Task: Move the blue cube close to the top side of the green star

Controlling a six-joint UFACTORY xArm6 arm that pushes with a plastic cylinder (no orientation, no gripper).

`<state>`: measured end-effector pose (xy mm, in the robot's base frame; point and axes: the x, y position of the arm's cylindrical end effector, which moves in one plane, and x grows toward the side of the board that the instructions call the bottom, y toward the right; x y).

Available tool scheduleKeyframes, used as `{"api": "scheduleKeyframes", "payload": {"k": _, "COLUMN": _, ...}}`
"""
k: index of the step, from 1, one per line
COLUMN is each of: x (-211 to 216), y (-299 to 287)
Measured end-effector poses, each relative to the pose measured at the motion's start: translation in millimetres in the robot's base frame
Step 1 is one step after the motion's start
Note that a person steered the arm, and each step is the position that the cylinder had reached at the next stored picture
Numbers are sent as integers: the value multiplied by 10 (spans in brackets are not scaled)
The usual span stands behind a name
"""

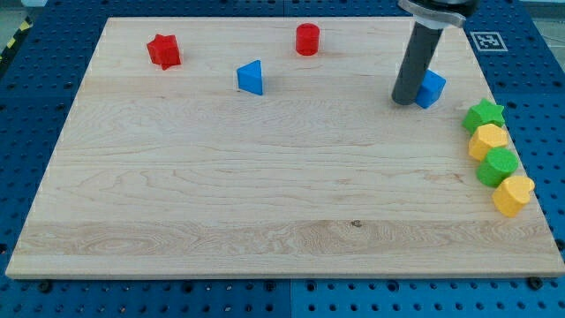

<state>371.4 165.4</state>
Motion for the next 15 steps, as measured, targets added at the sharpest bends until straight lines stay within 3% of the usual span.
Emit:
{"api": "scheduleKeyframes", "payload": {"k": 5, "x": -245, "y": 127}}
{"api": "scheduleKeyframes", "payload": {"k": 15, "x": -93, "y": 499}}
